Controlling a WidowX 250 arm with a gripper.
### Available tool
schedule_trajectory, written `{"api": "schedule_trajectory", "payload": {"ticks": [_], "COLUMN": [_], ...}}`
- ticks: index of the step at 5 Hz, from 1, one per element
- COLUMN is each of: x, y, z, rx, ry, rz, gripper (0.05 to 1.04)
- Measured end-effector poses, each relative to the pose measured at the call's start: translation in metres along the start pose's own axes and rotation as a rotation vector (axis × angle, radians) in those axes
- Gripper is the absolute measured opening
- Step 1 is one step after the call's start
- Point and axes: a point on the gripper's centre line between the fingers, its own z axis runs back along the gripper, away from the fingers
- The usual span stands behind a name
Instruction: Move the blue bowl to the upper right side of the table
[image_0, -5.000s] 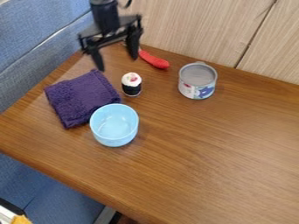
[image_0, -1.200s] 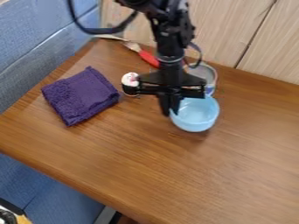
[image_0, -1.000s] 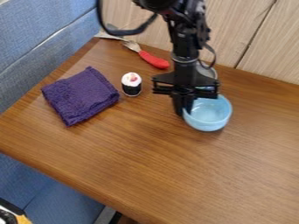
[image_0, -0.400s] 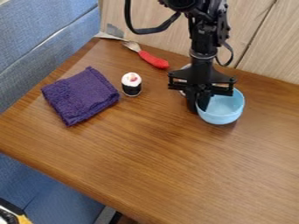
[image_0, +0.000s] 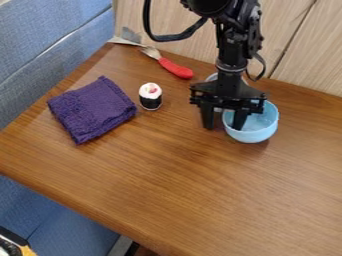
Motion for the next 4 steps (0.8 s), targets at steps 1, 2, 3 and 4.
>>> {"api": "schedule_trajectory", "payload": {"ticks": [1,2,3,4], "x": [0.000,0.000,0.003,0.004], "y": [0.000,0.000,-0.002,-0.002], "z": [0.000,0.001,0.013,0.017], "rx": [-0.005,-0.004,-0.017,-0.026], "ry": [0.000,-0.001,-0.033,-0.037], "rz": [0.002,0.006,0.005,0.014], "gripper": [1.009,1.007,1.001,1.001]}}
